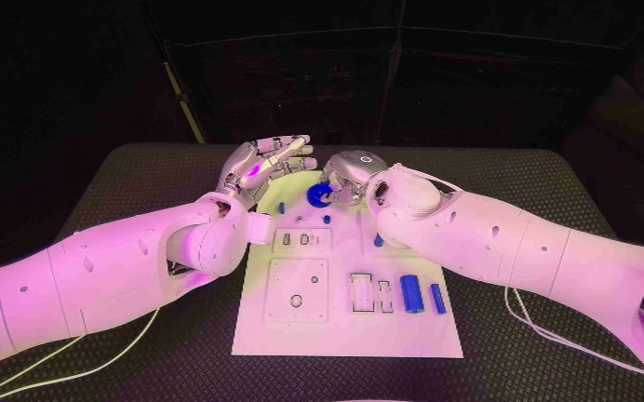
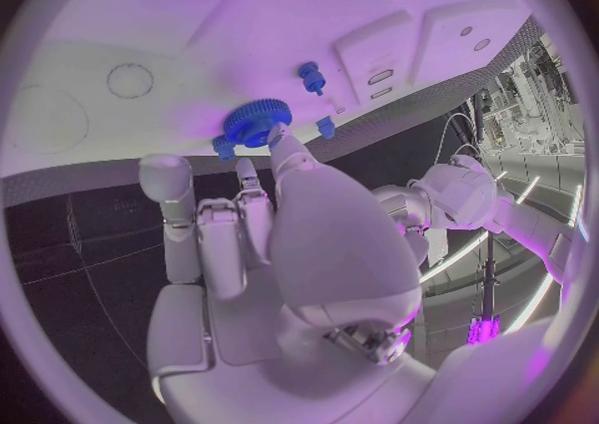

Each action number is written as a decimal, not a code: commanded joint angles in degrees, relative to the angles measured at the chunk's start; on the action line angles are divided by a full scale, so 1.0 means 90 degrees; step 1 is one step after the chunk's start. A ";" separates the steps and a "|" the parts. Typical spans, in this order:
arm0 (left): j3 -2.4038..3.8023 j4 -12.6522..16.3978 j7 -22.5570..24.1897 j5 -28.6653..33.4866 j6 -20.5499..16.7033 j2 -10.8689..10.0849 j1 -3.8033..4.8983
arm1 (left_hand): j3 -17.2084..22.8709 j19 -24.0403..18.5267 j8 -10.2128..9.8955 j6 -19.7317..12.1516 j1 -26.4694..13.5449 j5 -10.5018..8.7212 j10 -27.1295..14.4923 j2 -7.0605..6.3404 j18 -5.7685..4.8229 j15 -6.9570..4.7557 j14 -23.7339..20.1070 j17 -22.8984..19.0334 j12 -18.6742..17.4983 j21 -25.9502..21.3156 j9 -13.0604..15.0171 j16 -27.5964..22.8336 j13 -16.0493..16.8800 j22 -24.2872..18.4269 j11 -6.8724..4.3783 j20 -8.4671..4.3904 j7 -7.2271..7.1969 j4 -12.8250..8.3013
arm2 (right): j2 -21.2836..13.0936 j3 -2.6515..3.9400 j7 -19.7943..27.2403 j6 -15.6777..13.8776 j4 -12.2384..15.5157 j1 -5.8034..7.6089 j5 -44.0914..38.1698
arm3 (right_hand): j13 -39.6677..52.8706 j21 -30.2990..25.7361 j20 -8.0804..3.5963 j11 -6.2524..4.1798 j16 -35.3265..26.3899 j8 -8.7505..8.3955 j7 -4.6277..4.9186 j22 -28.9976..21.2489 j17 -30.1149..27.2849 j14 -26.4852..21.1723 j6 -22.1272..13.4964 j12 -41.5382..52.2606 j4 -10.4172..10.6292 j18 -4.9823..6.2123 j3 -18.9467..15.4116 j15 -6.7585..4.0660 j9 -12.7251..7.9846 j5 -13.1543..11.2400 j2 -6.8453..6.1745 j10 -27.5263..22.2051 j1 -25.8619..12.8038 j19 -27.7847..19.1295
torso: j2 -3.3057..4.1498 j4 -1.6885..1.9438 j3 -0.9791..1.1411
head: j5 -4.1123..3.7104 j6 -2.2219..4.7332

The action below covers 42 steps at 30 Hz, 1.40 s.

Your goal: Assemble the parts on the task board

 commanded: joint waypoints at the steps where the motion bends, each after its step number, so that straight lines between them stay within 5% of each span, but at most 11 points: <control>1: 0.0006 0.0004 0.0036 -0.0010 0.0082 0.0004 0.0011 | -0.0005 0.0052 -0.0030 0.0026 0.0011 0.0014 0.0028 -0.0016 0.0062 0.0004 0.0039 -0.0006 -0.0041 0.0017 -0.0010 -0.0040 -0.0009 -0.0007 0.0001 0.0013 0.0412 -0.0014 | 0.0006 0.0002 -0.0058 0.0158 0.0006 0.0015 -0.0074 | 0.0147 0.0036 0.0047 0.0044 0.0037 -0.0028 -0.0009 -0.0009 0.1160 0.0554 -0.0068 -0.0009 0.0060 -0.0029 0.0022 0.0057 0.0001 -0.0028 -0.0087 -0.0030 -0.0079 0.0001 | 0.0000 -0.0003 0.0001 | 0.0007 -0.0010; 11: 0.0006 0.0002 0.0023 -0.0010 0.0084 0.0005 0.0011 | -0.0004 0.0052 -0.0034 0.0027 0.0006 0.0014 0.0027 -0.0017 0.0061 0.0005 0.0039 -0.0008 -0.0044 0.0017 -0.0011 -0.0045 -0.0009 -0.0009 0.0001 0.0013 0.0412 -0.0013 | -0.0040 0.0002 -0.0087 0.0215 0.0013 0.0016 0.0050 | 0.0186 0.0058 0.0056 0.0029 0.0040 0.0011 -0.0039 0.0005 0.1170 0.0556 0.0038 0.0017 0.0589 -0.0026 -0.0085 0.0052 0.0034 0.0339 -0.0074 -0.0004 -0.0733 0.0000 | -0.0001 -0.0001 0.0004 | 0.0012 -0.0014; 18: 0.0006 -0.0004 0.0028 -0.0010 0.0091 -0.0019 0.0011 | -0.0004 0.0051 -0.0035 0.0027 0.0005 0.0014 0.0027 -0.0018 0.0061 0.0005 0.0039 -0.0009 -0.0045 0.0016 -0.0011 -0.0046 -0.0010 -0.0010 0.0002 0.0013 0.0413 -0.0013 | -0.0590 0.0006 0.0336 -0.0832 0.0449 0.0012 0.0570 | 0.0335 0.0088 0.0047 0.0020 0.0054 0.0010 -0.0047 0.0041 0.1218 0.0566 0.0089 0.0126 0.0530 -0.0033 -0.0041 0.0043 0.0036 0.0405 -0.0079 0.0100 -0.0629 0.0024 | -0.0021 -0.0030 0.0020 | -0.0003 0.0014; 22: 0.0006 -0.0009 0.0033 -0.0010 0.0094 -0.0036 0.0010 | -0.0004 0.0051 -0.0036 0.0027 0.0004 0.0014 0.0026 -0.0018 0.0061 0.0005 0.0039 -0.0010 -0.0046 0.0016 -0.0011 -0.0047 -0.0010 -0.0011 0.0002 0.0013 0.0413 -0.0013 | -0.1187 0.0009 0.0939 -0.1126 0.0772 0.0010 0.1289 | 0.0334 0.0097 0.0042 0.0018 0.0054 -0.0002 -0.0045 0.0043 0.1218 0.0566 0.0096 0.0121 0.0385 -0.0033 0.0033 0.0040 0.0031 0.0451 -0.0086 0.0094 -0.0414 0.0025 | -0.0036 -0.0035 0.0007 | -0.0063 0.0056; 27: 0.0006 -0.0017 0.0038 -0.0010 0.0096 -0.0064 0.0010 | -0.0004 0.0051 -0.0036 0.0027 0.0004 0.0014 0.0026 -0.0018 0.0061 0.0005 0.0039 -0.0010 -0.0046 0.0016 -0.0011 -0.0047 -0.0010 -0.0011 0.0002 0.0013 0.0413 -0.0013 | -0.1829 0.0007 0.1464 -0.1004 0.0846 0.0011 0.2128 | 0.0267 0.0066 0.0045 0.0025 0.0024 -0.0015 -0.0035 -0.0018 0.1113 0.0542 0.0072 0.0065 0.0255 -0.0025 0.0035 0.0045 0.0022 0.0443 -0.0166 0.0036 -0.0264 -0.0020 | -0.0077 -0.0097 0.0023 | -0.0064 0.0083; 34: 0.0005 -0.0077 0.0043 -0.0010 0.0126 -0.0051 0.0010 | -0.0004 0.0051 -0.0036 0.0027 0.0004 0.0014 0.0026 -0.0018 0.0061 0.0005 0.0039 -0.0010 -0.0046 0.0016 -0.0011 -0.0047 -0.0010 -0.0011 0.0002 0.0013 0.0413 -0.0013 | -0.2532 0.0008 0.2008 -0.0752 0.0680 0.0009 0.2577 | 0.0222 0.0014 0.0054 0.0025 -0.0011 -0.0019 -0.0043 -0.0107 0.1007 0.0517 0.0001 0.0020 0.0165 -0.0009 -0.0087 0.0051 0.0014 0.0544 -0.0318 -0.0014 -0.0176 -0.0100 | -0.0104 -0.0109 0.0064 | -0.0108 0.0106; 42: 0.0004 -0.0138 0.0044 -0.0009 0.0137 -0.0007 0.0008 | -0.0004 0.0051 -0.0036 0.0027 0.0004 0.0014 0.0026 -0.0018 0.0061 0.0005 0.0039 -0.0010 -0.0046 0.0016 -0.0011 -0.0047 -0.0010 -0.0011 0.0002 0.0013 0.0413 -0.0013 | -0.2766 0.0007 0.2385 -0.0480 0.0492 0.0005 0.2802 | 0.0239 0.0011 0.0051 0.0015 -0.0012 -0.0018 -0.0053 -0.0113 0.1008 0.0517 -0.0009 0.0030 0.0137 -0.0007 -0.0128 0.0043 0.0014 0.0548 -0.0356 -0.0006 -0.0136 -0.0110 | -0.0084 -0.0111 0.0046 | -0.0141 0.0112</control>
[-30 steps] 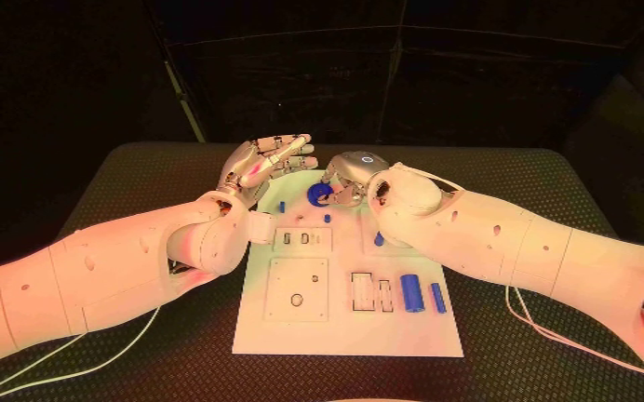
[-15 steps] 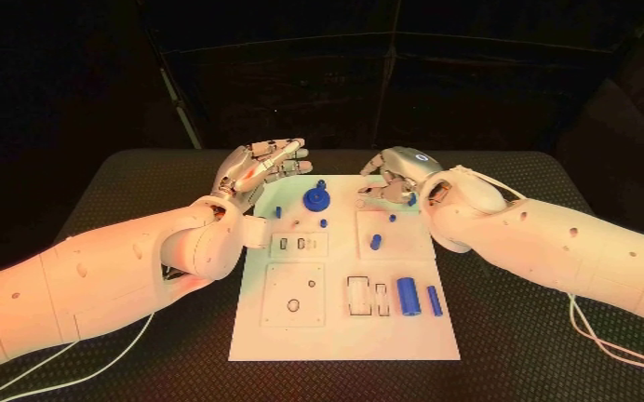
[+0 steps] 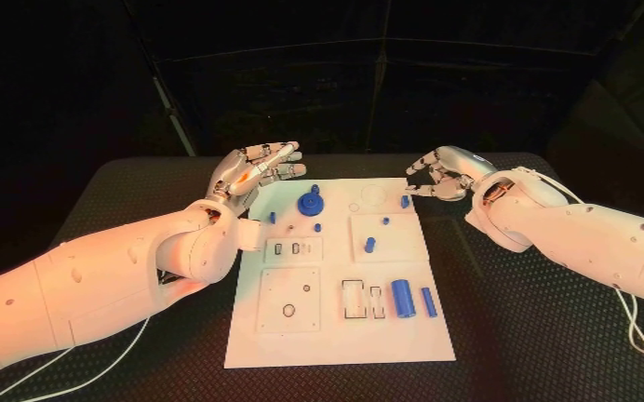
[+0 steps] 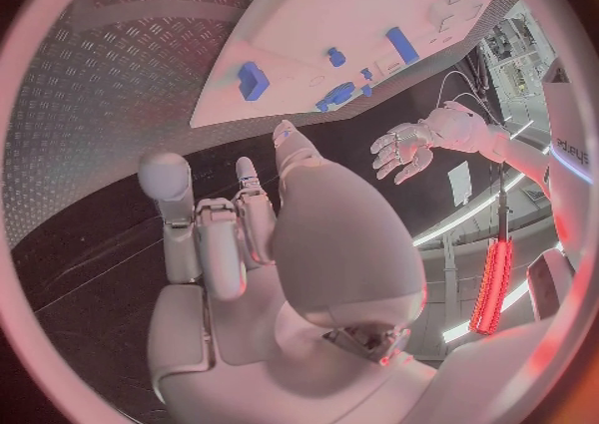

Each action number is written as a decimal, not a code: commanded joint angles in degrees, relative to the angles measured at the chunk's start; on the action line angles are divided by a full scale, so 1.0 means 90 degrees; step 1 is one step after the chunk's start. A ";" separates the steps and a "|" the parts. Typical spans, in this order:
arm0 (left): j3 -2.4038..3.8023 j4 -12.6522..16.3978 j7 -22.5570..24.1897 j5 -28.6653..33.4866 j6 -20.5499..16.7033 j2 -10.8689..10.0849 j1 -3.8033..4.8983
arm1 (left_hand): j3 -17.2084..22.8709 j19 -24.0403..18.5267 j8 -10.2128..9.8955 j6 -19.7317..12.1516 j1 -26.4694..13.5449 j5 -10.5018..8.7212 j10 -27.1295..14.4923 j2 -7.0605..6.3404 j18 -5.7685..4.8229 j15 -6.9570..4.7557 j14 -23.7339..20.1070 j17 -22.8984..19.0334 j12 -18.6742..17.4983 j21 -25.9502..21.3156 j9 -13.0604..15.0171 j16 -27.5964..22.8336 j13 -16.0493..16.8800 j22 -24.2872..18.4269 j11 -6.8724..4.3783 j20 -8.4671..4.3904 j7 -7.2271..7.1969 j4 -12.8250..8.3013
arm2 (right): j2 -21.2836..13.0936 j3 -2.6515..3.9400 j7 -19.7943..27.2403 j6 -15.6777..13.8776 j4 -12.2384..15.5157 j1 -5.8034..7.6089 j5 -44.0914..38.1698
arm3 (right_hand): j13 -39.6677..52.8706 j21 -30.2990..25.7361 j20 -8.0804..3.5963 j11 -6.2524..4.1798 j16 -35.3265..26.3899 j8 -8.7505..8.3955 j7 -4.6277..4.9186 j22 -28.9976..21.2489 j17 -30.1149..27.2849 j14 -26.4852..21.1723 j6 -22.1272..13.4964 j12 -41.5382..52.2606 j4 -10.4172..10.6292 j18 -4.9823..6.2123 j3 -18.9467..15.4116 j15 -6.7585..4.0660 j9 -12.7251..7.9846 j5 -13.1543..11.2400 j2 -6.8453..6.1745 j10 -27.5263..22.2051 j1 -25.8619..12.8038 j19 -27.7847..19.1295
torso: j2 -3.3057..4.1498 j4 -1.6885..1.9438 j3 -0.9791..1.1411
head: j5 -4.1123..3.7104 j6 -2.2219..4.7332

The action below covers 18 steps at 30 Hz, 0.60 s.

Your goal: Assemble the parts on the task board

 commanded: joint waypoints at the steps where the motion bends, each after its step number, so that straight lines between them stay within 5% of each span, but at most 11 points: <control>1: 0.0004 -0.0016 0.0057 -0.0010 0.0101 0.0030 0.0008 | -0.0004 0.0051 -0.0036 0.0027 0.0004 0.0014 0.0026 -0.0018 0.0061 0.0006 0.0038 -0.0006 -0.0023 0.0016 -0.0007 -0.0024 -0.0010 -0.0006 0.0002 0.0013 0.0413 -0.0013 | -0.0015 0.0003 0.0504 0.0263 -0.0061 0.0006 0.0348 | 0.0236 -0.0021 -0.0007 -0.0032 -0.0041 -0.0018 -0.0005 -0.0008 0.1006 0.0538 -0.0055 0.0001 -0.0014 -0.0007 -0.0031 0.0020 -0.0005 0.0035 -0.0037 -0.0029 0.0024 -0.0053 | 0.0006 -0.0002 -0.0010 | -0.0016 -0.0012; 7: 0.0004 -0.0044 0.0056 -0.0010 0.0105 0.0051 0.0006 | -0.0001 0.0052 -0.0040 0.0028 0.0004 0.0015 0.0026 -0.0019 0.0061 0.0006 0.0040 -0.0008 -0.0026 0.0016 -0.0007 -0.0028 -0.0009 -0.0009 0.0002 0.0013 0.0411 -0.0015 | -0.0024 0.0002 0.0665 0.0435 -0.0118 -0.0004 0.0418 | 0.0261 -0.0013 -0.0013 -0.0038 -0.0037 0.0002 -0.0010 0.0006 0.1023 0.0543 -0.0017 0.0018 -0.0044 -0.0009 -0.0048 0.0014 0.0005 0.0052 -0.0013 -0.0014 0.0086 -0.0051 | 0.0015 0.0022 -0.0019 | -0.0038 -0.0030; 18: 0.0004 -0.0066 0.0045 -0.0010 0.0102 0.0035 0.0006 | -0.0001 0.0052 -0.0040 0.0028 0.0004 0.0015 0.0026 -0.0019 0.0061 0.0006 0.0040 -0.0008 -0.0026 0.0016 -0.0007 -0.0028 -0.0009 -0.0009 0.0002 0.0013 0.0411 -0.0015 | -0.0087 0.0001 0.0772 0.0696 -0.0147 -0.0053 0.0531 | 0.0287 0.0004 -0.0019 -0.0041 -0.0034 0.0045 -0.0012 0.0029 0.1039 0.0547 0.0120 0.0036 -0.0046 -0.0014 -0.0105 0.0010 0.0027 0.0062 0.0027 0.0004 0.0094 -0.0043 | 0.0005 0.0001 -0.0022 | -0.0038 -0.0058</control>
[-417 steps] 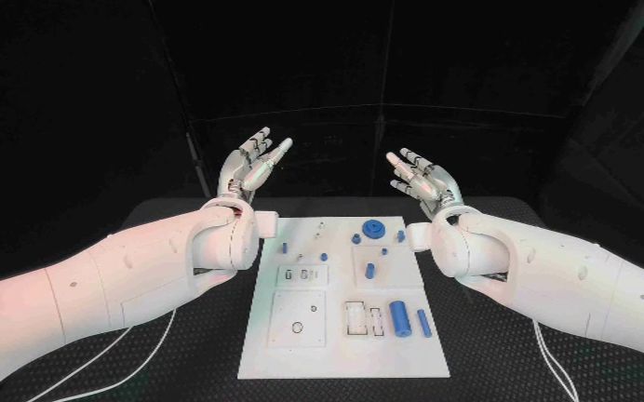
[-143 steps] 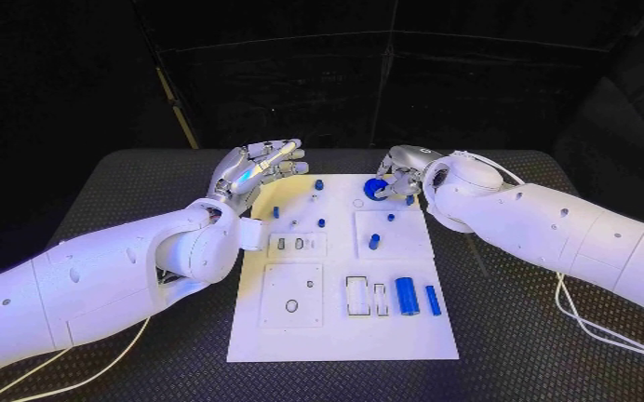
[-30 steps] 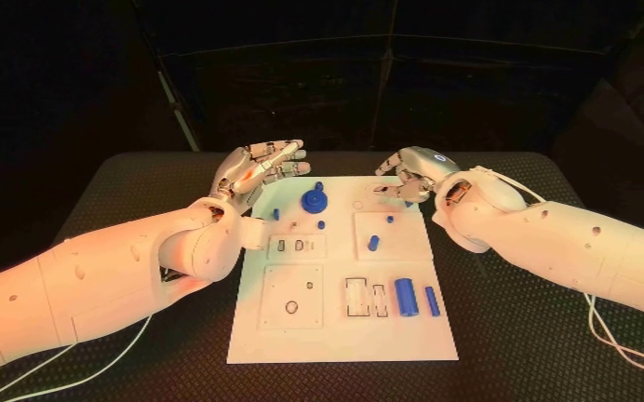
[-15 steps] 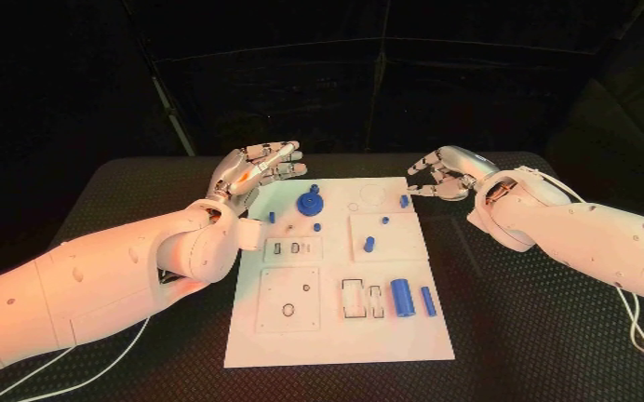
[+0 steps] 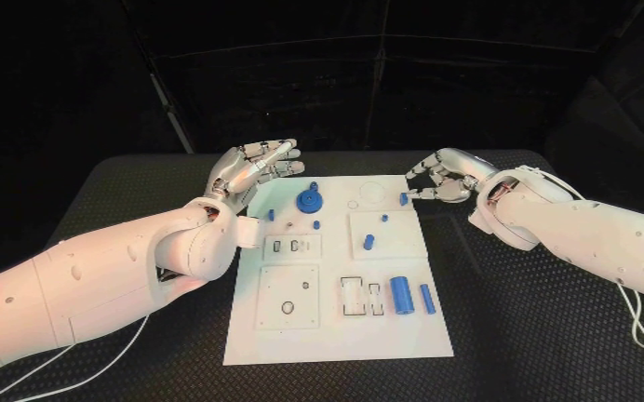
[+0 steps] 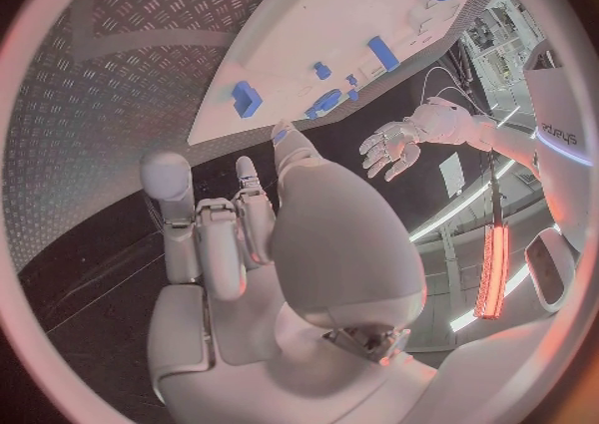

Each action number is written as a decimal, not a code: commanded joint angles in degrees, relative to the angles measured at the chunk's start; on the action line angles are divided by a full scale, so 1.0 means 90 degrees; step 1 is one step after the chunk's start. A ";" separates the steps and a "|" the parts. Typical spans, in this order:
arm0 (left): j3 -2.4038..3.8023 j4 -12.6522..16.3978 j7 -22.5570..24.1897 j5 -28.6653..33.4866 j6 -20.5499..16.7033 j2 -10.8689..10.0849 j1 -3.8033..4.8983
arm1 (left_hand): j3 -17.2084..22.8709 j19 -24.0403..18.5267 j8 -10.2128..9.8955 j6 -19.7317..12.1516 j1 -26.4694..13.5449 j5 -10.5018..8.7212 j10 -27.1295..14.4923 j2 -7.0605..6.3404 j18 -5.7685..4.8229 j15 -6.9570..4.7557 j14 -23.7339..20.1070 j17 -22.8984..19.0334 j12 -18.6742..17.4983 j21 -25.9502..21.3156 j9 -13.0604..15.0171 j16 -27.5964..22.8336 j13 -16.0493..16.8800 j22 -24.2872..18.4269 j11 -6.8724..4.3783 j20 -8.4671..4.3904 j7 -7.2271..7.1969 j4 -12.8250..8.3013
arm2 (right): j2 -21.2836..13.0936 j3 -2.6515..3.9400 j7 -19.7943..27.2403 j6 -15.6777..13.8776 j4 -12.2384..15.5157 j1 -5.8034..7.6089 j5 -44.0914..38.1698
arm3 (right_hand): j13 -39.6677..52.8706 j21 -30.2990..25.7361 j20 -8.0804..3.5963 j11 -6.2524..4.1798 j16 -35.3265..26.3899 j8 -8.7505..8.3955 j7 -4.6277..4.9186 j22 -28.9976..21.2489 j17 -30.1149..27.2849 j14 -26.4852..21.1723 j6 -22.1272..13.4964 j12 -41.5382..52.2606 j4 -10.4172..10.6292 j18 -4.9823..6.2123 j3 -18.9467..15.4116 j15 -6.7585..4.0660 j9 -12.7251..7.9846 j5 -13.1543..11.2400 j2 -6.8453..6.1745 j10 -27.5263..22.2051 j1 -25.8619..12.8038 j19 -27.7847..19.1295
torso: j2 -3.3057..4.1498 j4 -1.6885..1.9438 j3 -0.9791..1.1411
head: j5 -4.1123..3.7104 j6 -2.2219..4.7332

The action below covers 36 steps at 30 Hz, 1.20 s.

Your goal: Assemble the parts on the task board

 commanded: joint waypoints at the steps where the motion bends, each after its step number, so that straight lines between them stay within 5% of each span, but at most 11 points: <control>1: 0.0006 0.0003 0.0044 -0.0010 0.0081 0.0000 0.0009 | -0.0001 0.0052 -0.0040 0.0028 0.0004 0.0015 0.0026 -0.0019 0.0061 0.0006 0.0040 -0.0009 -0.0026 0.0016 -0.0007 -0.0031 -0.0010 -0.0010 0.0002 0.0013 0.0411 -0.0015 | 0.0004 0.0003 0.0175 0.0247 -0.0006 -0.0008 0.0116 | 0.0288 0.0004 0.0005 -0.0040 -0.0034 0.0038 -0.0009 0.0009 0.1039 0.0547 0.0056 0.0036 0.0002 -0.0015 -0.0046 0.0010 0.0007 0.0039 0.0026 0.0004 0.0029 -0.0019 | -0.0005 -0.0010 0.0001 | -0.0002 -0.0003; 36: 0.0006 -0.0020 0.0033 -0.0010 0.0093 0.0014 0.0007 | -0.0001 0.0052 -0.0040 0.0028 0.0004 0.0015 0.0026 -0.0019 0.0061 0.0006 0.0040 -0.0009 -0.0026 0.0016 -0.0007 -0.0031 -0.0010 -0.0010 0.0002 0.0013 0.0411 -0.0015 | 0.0385 0.0003 -0.0014 0.0525 -0.0487 -0.0118 -0.0012 | 0.0331 0.0025 -0.0012 -0.0065 -0.0023 0.0047 -0.0032 0.0023 0.1081 0.0557 0.0264 0.0060 -0.0175 -0.0017 -0.0029 -0.0010 0.0014 0.0060 0.0222 0.0030 0.0269 -0.0016 | -0.0002 -0.0001 0.0002 | -0.0009 -0.0072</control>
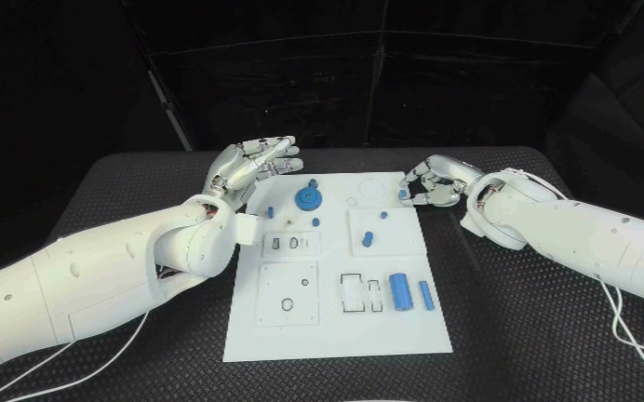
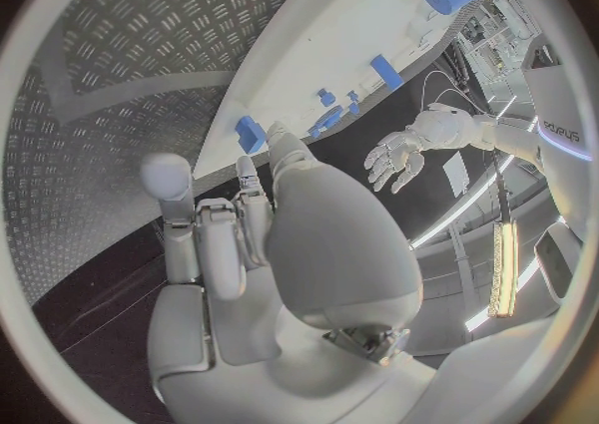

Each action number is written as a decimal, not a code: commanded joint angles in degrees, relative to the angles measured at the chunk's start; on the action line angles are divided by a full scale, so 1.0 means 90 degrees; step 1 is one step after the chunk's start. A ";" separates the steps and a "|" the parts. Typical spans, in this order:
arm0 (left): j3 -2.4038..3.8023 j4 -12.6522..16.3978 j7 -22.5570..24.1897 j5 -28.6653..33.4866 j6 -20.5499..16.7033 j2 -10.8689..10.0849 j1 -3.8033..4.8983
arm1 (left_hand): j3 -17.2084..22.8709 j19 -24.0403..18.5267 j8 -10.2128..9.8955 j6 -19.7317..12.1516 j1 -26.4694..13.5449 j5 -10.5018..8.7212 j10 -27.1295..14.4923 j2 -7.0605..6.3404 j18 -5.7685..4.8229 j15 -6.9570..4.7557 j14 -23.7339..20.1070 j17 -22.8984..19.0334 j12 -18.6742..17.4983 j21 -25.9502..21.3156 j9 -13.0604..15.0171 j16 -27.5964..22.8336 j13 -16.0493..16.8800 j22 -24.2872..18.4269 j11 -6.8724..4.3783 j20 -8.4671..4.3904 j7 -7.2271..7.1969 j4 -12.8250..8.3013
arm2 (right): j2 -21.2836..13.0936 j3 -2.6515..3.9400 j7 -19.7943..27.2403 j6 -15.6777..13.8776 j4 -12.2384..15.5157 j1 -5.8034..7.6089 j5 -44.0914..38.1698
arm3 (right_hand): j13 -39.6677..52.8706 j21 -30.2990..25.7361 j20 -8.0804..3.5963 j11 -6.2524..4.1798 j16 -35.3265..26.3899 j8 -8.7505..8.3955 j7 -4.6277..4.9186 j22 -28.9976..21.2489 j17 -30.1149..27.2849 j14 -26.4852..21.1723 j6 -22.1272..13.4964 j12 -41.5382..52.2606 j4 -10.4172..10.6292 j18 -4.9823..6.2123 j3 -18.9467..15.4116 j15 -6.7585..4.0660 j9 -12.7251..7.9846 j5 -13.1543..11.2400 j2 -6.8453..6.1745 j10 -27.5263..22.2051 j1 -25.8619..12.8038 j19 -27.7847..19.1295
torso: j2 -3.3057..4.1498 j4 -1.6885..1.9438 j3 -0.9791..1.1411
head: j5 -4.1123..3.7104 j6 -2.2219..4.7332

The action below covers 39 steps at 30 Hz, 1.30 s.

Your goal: Assemble the parts on the task board

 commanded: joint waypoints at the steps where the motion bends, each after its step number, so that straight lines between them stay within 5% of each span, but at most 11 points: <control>1: 0.0006 0.0006 0.0038 -0.0010 0.0080 0.0005 0.0008 | -0.0001 0.0052 -0.0040 0.0028 0.0004 0.0015 0.0026 -0.0019 0.0060 0.0006 0.0040 -0.0010 -0.0026 0.0016 -0.0008 -0.0032 -0.0010 -0.0006 0.0002 0.0013 0.0411 -0.0015 | 0.0013 0.0003 -0.0035 0.0097 -0.0010 0.0007 -0.0067 | 0.0332 0.0026 -0.0013 -0.0042 -0.0023 0.0034 -0.0013 0.0012 0.1075 0.0557 0.0072 0.0036 -0.0054 -0.0016 0.0004 -0.0011 0.0008 0.0028 0.0032 0.0007 0.0076 -0.0017 | 0.0000 0.0000 -0.0001 | 0.0020 -0.0020; 39: 0.0006 0.0001 0.0019 -0.0010 0.0089 0.0001 0.0008 | 0.0007 0.0053 -0.0046 0.0032 0.0006 0.0016 0.0028 -0.0015 0.0060 0.0005 0.0043 -0.0014 -0.0030 0.0015 -0.0008 -0.0038 -0.0009 -0.0010 0.0001 0.0013 0.0409 -0.0019 | 0.0173 0.0003 -0.0147 0.0055 -0.0160 -0.0005 -0.0208 | 0.0438 0.0090 -0.0118 -0.0194 0.0002 0.0198 -0.0187 0.0103 0.1169 0.0577 0.0643 0.0099 -0.0242 -0.0030 0.0202 -0.0135 0.0034 -0.0168 0.0382 0.0095 0.0242 0.0039 | -0.0001 -0.0002 0.0004 | 0.0009 -0.0060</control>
